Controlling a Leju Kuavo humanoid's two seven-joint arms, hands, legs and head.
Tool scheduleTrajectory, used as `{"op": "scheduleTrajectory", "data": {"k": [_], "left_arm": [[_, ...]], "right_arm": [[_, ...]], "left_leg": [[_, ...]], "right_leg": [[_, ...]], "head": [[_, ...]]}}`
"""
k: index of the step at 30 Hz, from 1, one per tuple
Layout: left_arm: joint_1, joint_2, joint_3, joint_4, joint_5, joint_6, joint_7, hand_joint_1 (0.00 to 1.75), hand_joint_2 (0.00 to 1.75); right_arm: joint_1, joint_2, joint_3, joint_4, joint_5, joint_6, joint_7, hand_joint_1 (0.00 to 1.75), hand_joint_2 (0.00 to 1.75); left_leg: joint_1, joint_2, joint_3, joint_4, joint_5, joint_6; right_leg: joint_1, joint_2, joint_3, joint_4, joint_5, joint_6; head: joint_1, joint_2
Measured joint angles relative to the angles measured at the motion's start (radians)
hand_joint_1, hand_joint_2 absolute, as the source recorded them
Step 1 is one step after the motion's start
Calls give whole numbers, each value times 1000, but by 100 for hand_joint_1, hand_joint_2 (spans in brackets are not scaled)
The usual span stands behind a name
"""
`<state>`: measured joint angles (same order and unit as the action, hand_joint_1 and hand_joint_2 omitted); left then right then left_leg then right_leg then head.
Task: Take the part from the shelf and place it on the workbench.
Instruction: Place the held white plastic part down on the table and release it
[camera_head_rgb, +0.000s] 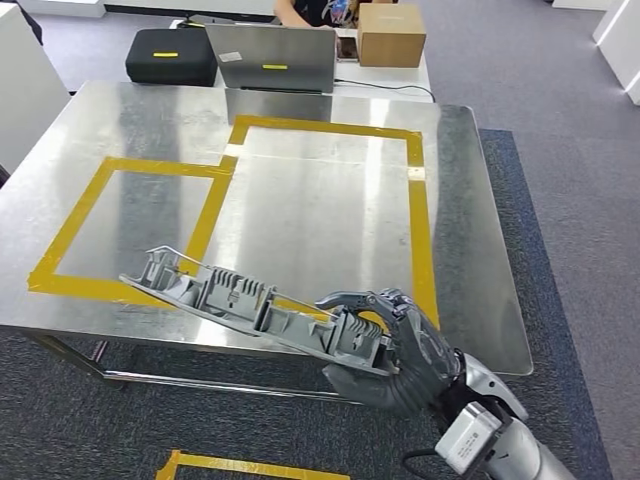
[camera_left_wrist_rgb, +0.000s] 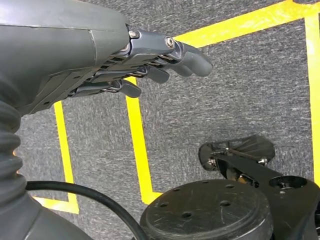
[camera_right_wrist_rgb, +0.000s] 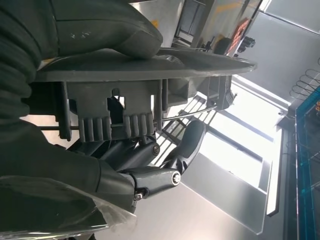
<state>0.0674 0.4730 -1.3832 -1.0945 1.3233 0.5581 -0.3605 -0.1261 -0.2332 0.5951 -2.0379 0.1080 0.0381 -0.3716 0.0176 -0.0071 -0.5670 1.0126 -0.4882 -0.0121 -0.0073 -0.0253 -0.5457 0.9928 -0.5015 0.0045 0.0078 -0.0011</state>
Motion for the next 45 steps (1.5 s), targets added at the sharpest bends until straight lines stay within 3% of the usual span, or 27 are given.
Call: {"op": "scheduleTrajectory", "data": {"k": [3, 8, 15, 22, 28, 37, 40, 45], "left_arm": [[0, 0, 0, 0, 0, 0, 0, 0, 175], [-4, 0, -3, 0, 11, -2, 0, 0, 175], [-36, -5, -40, 22, 27, -36, 0, 0, 175], [-78, -25, -94, 88, 3, -92, 13, 0, 175], [-92, -47, -119, 141, -4, -105, 16, 0, 175], [-97, -60, -128, 170, -15, -107, 18, 0, 175], [-100, -65, -132, 194, -31, -139, 21, 0, 175], [-121, -83, -142, 268, -77, -212, 37, 0, 175]], "right_arm": [[-1, 1, 2, 2, 0, 0, 0, 175, 175], [-16, 7, 3, 12, 53, -27, 42, 175, 175], [-158, 47, 14, 136, 198, -93, 145, 175, 175], [-319, 97, 66, 327, 450, -160, 262, 175, 175], [-377, 127, 99, 440, 515, -209, 281, 175, 175], [-399, 142, 129, 484, 642, -270, 288, 175, 175], [-419, 140, 161, 506, 670, -205, 287, 175, 175], [-471, 132, 243, 598, 522, 31, 289, 175, 175]], "left_leg": [[-2, 0, 0, 0, 0, 1], [-1, 0, 0, 0, 0, 1], [0, 2, -1, 0, 3, 0], [0, 2, -2, 0, 5, -2], [0, 2, -3, 0, 6, -2], [0, 2, -5, 0, 5, -2], [0, 2, -5, 0, 5, -2], [0, 2, -4, 0, 6, -2]], "right_leg": [[-3, 0, 0, 0, -1, 11], [-2, 1, -3, 2, -1, 13], [-1, 2, -8, 10, -2, 13], [-1, 2, -11, 13, -2, 13], [-1, 2, -12, 14, -2, 12], [-1, 2, -14, 13, -2, 12], [0, 3, -14, 14, -2, 12], [0, 2, -14, 14, -2, 11]], "head": [[0, 0], [-1, 0], [-1, 0], [-1, 0], [-1, 0], [-1, 0], [-1, 0], [-1, 0]]}}
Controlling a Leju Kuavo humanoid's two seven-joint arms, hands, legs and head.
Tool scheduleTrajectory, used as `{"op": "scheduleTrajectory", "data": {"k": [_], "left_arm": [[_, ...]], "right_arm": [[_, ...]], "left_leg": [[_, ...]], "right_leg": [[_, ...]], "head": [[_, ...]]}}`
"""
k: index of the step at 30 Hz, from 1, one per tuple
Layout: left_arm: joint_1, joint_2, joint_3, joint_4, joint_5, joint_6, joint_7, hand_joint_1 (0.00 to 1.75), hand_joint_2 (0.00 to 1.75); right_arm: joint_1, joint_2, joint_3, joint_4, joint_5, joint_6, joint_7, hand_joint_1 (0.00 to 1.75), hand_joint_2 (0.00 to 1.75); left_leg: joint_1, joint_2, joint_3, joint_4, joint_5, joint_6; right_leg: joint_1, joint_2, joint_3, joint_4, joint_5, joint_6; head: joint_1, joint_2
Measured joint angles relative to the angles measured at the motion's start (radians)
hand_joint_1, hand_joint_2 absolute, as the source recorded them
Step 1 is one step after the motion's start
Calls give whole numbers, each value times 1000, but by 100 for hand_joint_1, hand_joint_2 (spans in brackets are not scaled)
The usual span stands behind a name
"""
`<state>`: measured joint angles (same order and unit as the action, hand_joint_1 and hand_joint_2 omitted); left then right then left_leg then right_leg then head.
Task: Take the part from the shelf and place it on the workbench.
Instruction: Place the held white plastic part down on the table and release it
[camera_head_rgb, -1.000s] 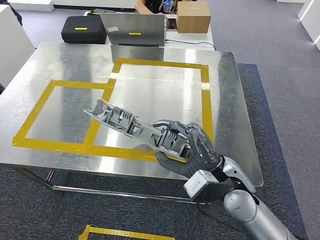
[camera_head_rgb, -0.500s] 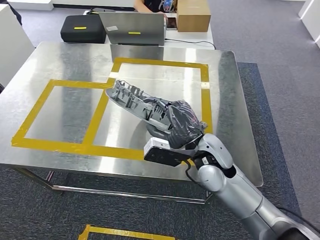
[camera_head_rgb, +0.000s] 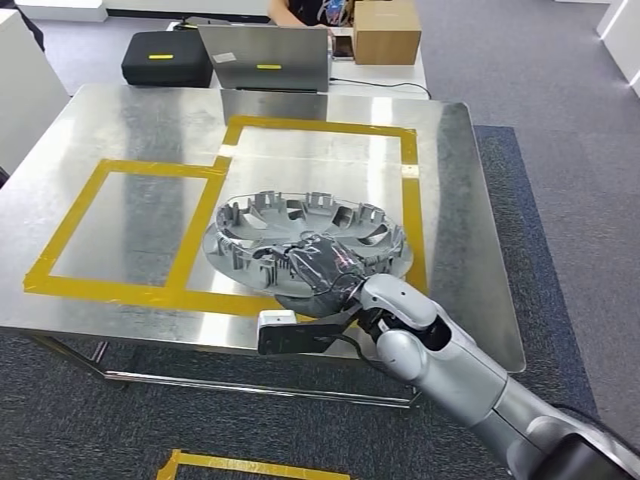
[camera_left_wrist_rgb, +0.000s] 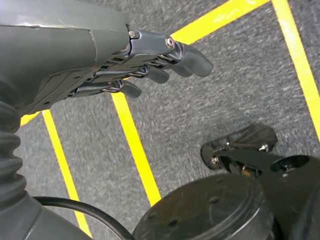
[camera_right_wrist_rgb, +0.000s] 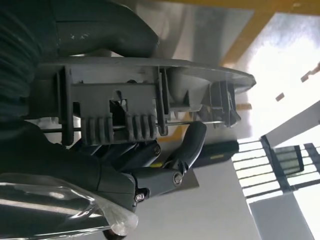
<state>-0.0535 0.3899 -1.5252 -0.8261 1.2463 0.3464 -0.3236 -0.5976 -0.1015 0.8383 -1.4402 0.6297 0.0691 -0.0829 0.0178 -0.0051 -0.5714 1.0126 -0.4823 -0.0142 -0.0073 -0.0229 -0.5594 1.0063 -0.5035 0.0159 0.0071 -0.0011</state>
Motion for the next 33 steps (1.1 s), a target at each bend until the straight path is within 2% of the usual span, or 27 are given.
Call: {"op": "scheduleTrajectory", "data": {"k": [5, 12, 19, 28, 32, 33], "left_arm": [[-14, -16, 1, 55, -50, -3, 15, 0, 175], [7, -14, 22, 60, -76, 63, 40, 0, 175], [15, -11, 28, 60, -81, 69, 51, 0, 175], [15, -10, 42, 60, -82, 69, 51, 0, 175], [15, -10, 44, 60, -82, 69, 51, 0, 175], [15, -10, 44, 60, -82, 69, 51, 0, 175]], "right_arm": [[-51, 12, 40, 153, -104, 45, 11, 175, 175], [-101, 51, 61, 326, -135, 48, 25, 175, 175], [-140, 82, 78, 406, -129, 60, 38, 175, 175], [-152, 96, 89, 439, -128, 60, 39, 175, 175], [-153, 97, 93, 445, -128, 60, 39, 0, 0], [-153, 97, 93, 446, -128, 60, 40, 0, 0]], "left_leg": [[0, 0, 0, 0, 1, -1], [0, 0, 1, 0, 1, -1], [1, 0, 1, 0, 1, -1], [1, 0, 1, 0, 2, -1], [1, 0, 1, 0, 2, -1], [1, 0, 1, 0, 2, -1]], "right_leg": [[0, 0, 0, 0, 1, -1], [1, 0, 1, 0, 1, -1], [1, 0, 1, 0, 1, -2], [1, 0, 1, 0, 1, -2], [1, 0, 1, 0, 2, -2], [1, 0, 1, 0, 2, -2]], "head": [[0, 0], [0, 0], [0, 0], [0, 0], [0, 0], [0, 0]]}}
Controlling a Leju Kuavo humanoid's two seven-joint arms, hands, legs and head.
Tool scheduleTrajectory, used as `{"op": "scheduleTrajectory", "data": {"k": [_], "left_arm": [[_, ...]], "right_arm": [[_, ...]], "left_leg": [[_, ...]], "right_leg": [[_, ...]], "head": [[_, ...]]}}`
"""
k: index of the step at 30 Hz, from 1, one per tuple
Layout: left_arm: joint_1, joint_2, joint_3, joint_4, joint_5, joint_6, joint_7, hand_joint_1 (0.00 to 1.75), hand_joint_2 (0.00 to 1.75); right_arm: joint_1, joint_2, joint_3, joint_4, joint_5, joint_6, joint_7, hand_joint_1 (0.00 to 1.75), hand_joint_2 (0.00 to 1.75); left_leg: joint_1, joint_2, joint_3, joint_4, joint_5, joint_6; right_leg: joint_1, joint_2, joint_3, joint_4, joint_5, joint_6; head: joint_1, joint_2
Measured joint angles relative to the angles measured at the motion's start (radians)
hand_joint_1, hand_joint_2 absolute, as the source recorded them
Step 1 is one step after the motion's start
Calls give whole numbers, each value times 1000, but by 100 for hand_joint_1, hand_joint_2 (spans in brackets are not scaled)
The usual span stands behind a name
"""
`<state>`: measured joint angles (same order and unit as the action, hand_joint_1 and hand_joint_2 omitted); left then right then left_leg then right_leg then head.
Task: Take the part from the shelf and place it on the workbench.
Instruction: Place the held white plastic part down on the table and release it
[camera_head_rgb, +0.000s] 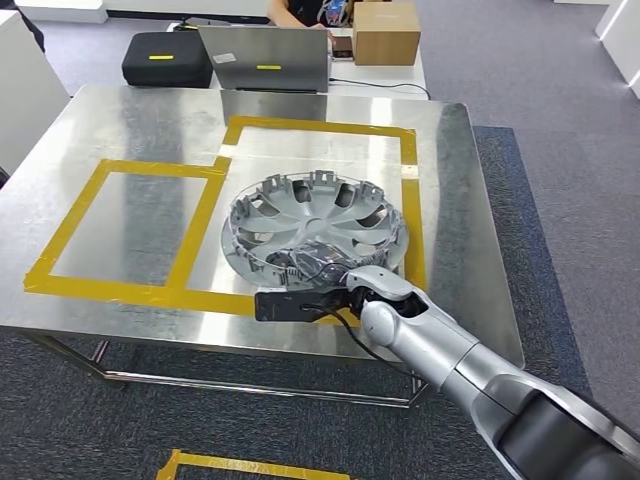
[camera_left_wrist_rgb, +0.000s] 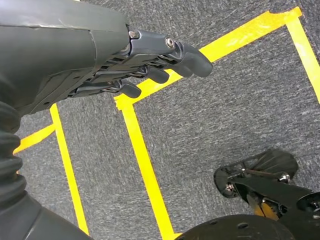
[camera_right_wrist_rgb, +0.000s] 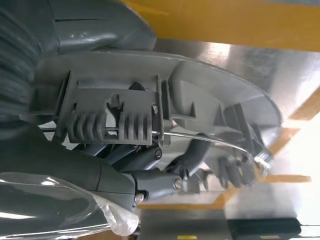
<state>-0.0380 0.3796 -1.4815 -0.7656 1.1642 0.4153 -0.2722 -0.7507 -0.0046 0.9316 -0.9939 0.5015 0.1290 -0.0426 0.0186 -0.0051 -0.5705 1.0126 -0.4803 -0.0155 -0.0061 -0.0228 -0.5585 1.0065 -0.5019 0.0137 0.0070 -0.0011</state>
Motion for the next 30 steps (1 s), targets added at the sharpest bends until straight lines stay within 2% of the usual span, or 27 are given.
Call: {"op": "scheduleTrajectory", "data": {"k": [4, 8, 12, 19, 30], "left_arm": [[1, 0, 2, 0, -4, 19, 8, 0, 175], [5, 0, 16, 0, -20, 54, 20, 0, 0], [10, -2, 29, 0, -43, 71, 36, 0, 0], [9, -8, 54, 7, -93, 29, 41, 0, 0], [19, -14, 113, 20, -151, 41, 60, 0, 0]], "right_arm": [[-2, 2, 3, 9, 12, -3, 14, 0, 0], [-6, 14, 6, 21, 52, -40, 23, 0, 0], [-2, 25, 6, 23, 64, -59, 19, 0, 0], [7, 32, 6, 19, -28, 46, -1, 0, 0], [8, 43, 6, 0, -79, 56, 8, 0, 0]], "left_leg": [[0, 0, 0, 0, 0, 0], [0, 0, 0, 0, 0, 0], [1, 0, 0, 0, 0, 0], [1, 0, 0, 0, 0, 0], [1, 0, 0, 0, 0, 0]], "right_leg": [[0, 0, 0, 0, 0, 0], [0, 0, 0, 0, 0, 0], [1, 0, 0, 0, 0, 0], [1, 1, -1, 0, 0, 0], [1, 1, -1, 0, 0, 0]], "head": [[0, 0], [0, 0], [0, 0], [0, 0], [0, 0]]}}
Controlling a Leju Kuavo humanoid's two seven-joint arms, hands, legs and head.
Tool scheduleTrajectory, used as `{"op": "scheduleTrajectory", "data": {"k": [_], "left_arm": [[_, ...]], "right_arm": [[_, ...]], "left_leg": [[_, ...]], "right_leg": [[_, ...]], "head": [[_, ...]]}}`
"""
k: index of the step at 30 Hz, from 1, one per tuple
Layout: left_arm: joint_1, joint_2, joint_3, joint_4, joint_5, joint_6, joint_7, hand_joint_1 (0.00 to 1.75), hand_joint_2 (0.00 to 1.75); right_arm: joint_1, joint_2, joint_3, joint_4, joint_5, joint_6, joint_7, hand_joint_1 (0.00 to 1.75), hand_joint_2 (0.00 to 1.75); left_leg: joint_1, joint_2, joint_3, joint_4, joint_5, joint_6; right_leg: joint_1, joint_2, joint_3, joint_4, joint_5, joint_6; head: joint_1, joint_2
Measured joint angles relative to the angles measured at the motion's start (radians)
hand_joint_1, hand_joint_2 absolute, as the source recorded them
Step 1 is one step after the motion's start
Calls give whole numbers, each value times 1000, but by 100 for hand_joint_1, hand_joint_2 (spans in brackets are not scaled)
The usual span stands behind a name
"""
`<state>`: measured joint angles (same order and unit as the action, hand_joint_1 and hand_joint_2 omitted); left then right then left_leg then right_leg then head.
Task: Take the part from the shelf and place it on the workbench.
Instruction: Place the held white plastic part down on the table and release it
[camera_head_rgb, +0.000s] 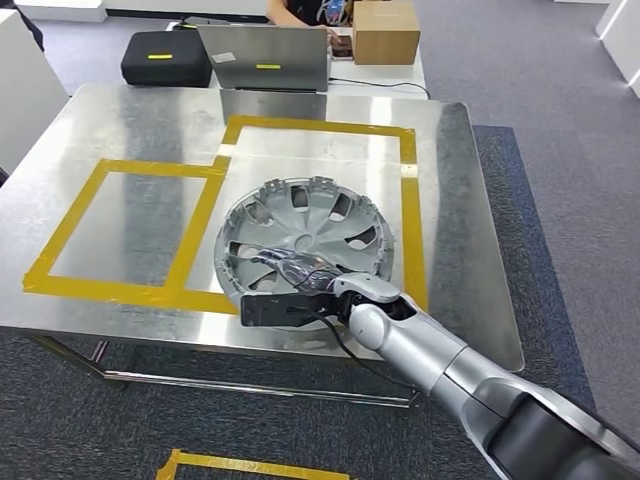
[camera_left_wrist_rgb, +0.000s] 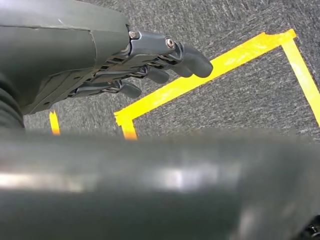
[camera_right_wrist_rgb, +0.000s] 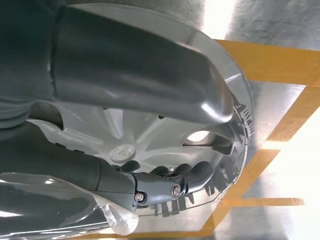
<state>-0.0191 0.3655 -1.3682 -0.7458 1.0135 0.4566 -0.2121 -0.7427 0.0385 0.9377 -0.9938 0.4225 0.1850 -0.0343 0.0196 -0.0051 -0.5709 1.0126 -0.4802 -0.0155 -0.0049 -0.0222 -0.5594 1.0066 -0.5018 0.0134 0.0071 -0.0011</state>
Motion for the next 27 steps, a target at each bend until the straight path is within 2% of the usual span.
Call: {"op": "scheduleTrajectory", "data": {"k": [4, 8, 14, 21, 24, 27], "left_arm": [[2, 0, 12, 0, -3, 0, 2, 0, 0], [7, 0, 20, 0, -28, 2, 12, 0, 0], [25, -3, 59, -2, -78, 6, 29, 0, 0], [63, -3, 111, -36, -84, 40, 35, 0, 0], [85, 1, 132, -70, -76, 80, 48, 0, 0], [128, 15, 155, -152, -66, 165, 74, 0, 0]], "right_arm": [[0, 1, 0, -6, -1, 0, 0, 0, 0], [4, 1, 0, -12, -10, -3, 1, 0, 175], [20, 1, 0, -31, -34, -10, -13, 0, 175], [65, -21, -3, -163, -12, -55, -8, 0, 175], [119, -57, -20, -259, 36, -125, -26, 0, 175], [252, -140, -80, -442, 130, -247, -40, 0, 175]], "left_leg": [[0, 0, 0, 0, 0, 0], [0, 0, 0, 0, 0, 0], [0, 0, 0, 0, 0, 0], [0, 0, 0, 0, 0, 0], [0, 0, 0, 0, 0, 0], [0, 0, 0, 0, -2, 1]], "right_leg": [[0, 0, 0, 0, 0, 0], [0, 0, 0, 0, 0, 0], [0, 0, 0, 0, 0, 0], [0, 0, -1, 0, 0, 0], [0, 0, -1, -1, 0, 0], [0, -2, 0, -1, -2, 0]], "head": [[0, 0], [0, 0], [0, 0], [0, 0], [0, 0], [0, 0]]}}
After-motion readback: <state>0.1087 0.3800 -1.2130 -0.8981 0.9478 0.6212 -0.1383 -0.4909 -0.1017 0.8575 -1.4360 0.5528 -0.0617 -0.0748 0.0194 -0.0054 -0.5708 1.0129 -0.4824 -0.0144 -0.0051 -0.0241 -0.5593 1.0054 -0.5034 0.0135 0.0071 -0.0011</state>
